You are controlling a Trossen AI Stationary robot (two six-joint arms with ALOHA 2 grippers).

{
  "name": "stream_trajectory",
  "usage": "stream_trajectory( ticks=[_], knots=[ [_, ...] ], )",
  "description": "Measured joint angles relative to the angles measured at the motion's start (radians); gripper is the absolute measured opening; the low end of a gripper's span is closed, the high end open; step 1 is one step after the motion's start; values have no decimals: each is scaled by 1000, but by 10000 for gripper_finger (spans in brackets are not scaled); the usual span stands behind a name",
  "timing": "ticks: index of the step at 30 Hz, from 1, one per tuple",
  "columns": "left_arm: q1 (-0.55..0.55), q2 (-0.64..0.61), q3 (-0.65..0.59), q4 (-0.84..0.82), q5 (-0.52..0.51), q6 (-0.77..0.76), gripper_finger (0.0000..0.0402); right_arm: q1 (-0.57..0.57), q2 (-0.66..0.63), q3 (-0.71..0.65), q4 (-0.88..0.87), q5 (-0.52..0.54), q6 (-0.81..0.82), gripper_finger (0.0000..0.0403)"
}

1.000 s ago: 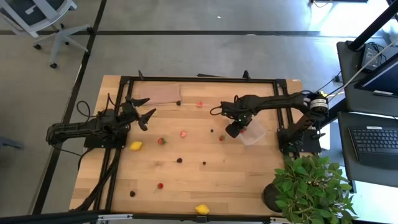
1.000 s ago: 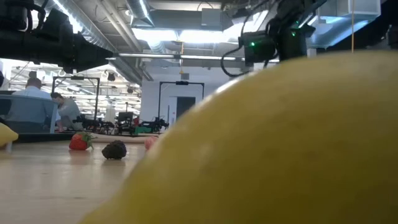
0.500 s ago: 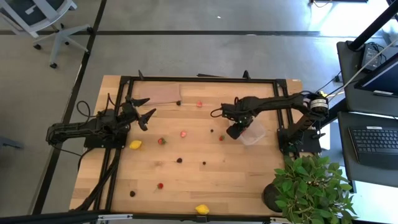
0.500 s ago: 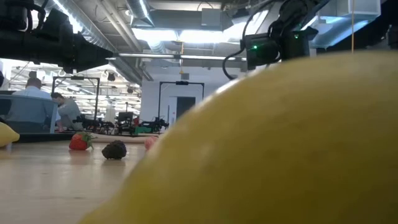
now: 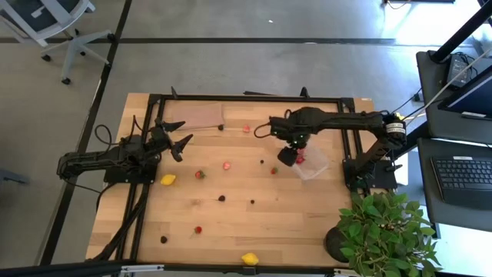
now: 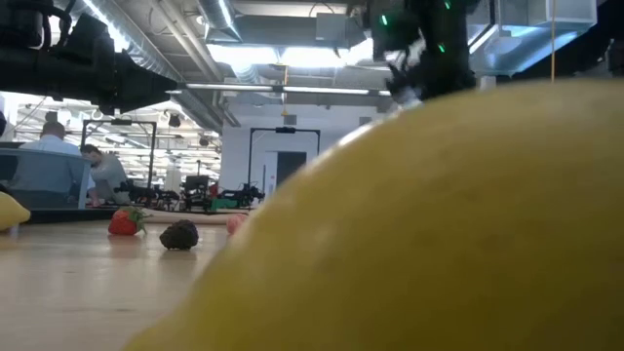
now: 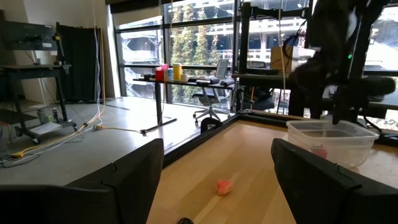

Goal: Pick and placing Produce into tupperware
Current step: Move the transparent bin to the top center of the table

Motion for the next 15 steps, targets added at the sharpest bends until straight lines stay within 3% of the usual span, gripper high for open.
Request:
stream_trajectory(
  ticks=[6,11,15],
  knots=[
    [0,0,0,0,0,0,291,36,-1,81,212,1,-155,245],
    [0,0,0,0,0,0,291,82,5,34,402,-45,-388,245],
    [0,0,0,-1,0,0,291,117,40,-26,422,-53,-432,245]
  ],
)
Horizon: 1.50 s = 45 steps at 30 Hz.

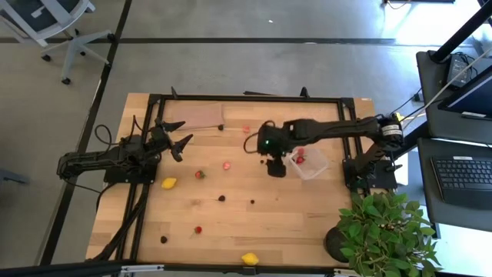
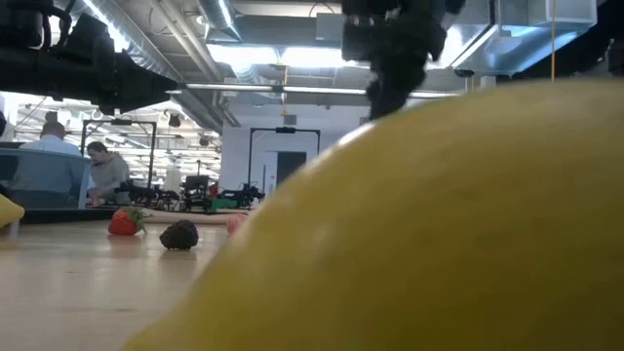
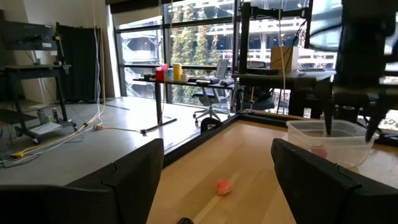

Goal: Pick and placing Produce into tupperware
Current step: Move the transparent bin to the top center of the table

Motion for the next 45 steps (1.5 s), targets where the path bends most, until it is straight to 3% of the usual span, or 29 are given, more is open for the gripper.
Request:
stream_trajectory(
  ticks=[11,22,45],
  knots=[
    [0,0,0,-3,0,0,291,67,86,-179,81,2,-5,244],
    [0,0,0,-11,0,0,291,74,87,-276,251,49,-3,202],
    [0,0,0,-11,0,0,291,75,87,-299,280,76,5,197]
  ],
)
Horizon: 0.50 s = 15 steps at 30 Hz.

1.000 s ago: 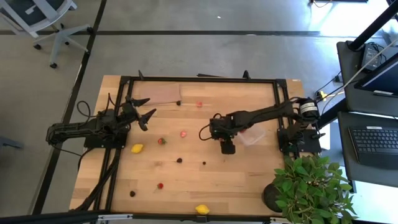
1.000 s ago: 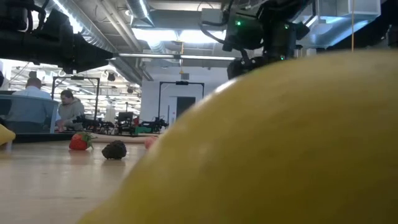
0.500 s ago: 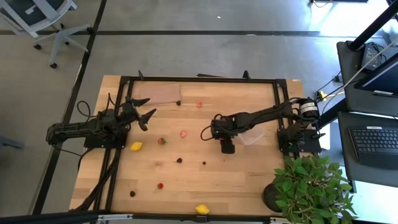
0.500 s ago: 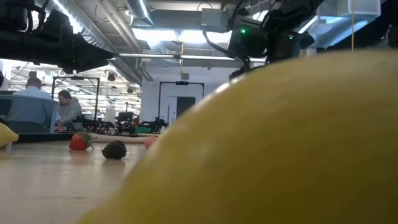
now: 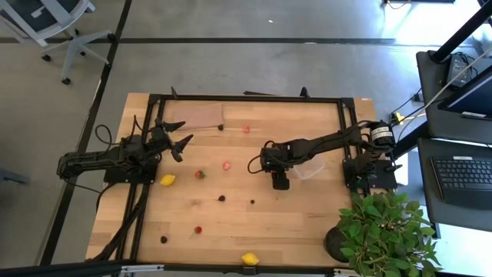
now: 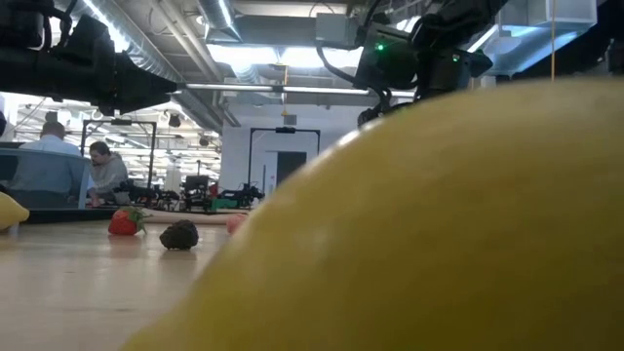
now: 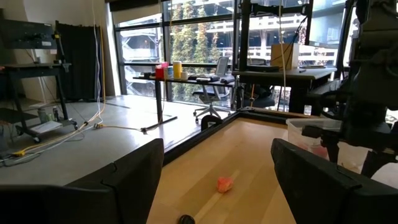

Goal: Pick and placing Produce into tupperware
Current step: Move the transparent bin to the top center of the table

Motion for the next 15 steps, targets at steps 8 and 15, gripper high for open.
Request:
stream_trajectory(
  ticks=[8,15],
  knots=[
    [0,0,0,0,0,0,291,-10,0,0,-111,4,26,197],
    [0,0,0,0,0,0,291,-9,0,0,-152,6,27,197]
  ],
)
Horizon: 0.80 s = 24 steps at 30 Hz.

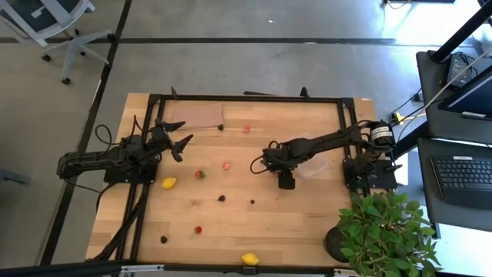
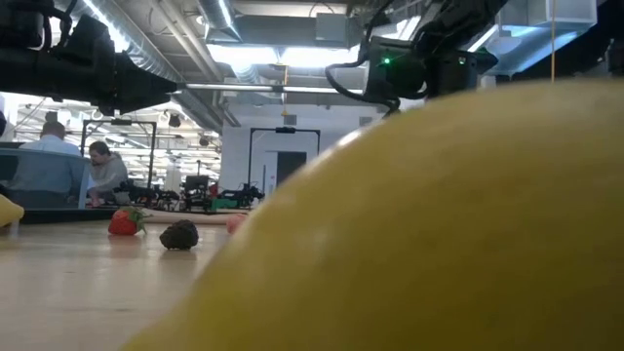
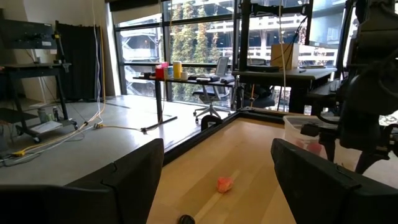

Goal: Pick and placing Produce into tupperware
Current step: Move the transparent bin to the top center of the table

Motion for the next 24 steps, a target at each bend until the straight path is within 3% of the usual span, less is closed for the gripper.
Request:
stream_trajectory(
  ticks=[11,16,18,24],
  knots=[
    [0,0,0,0,0,0,291,0,-5,147,-53,1,14,197],
    [0,0,0,0,0,0,291,-7,-5,284,-174,89,57,197],
    [0,0,0,0,0,0,291,-20,-5,340,-233,95,149,197],
    [0,0,0,0,0,-1,291,-51,-7,480,-563,98,655,197]
  ],
)
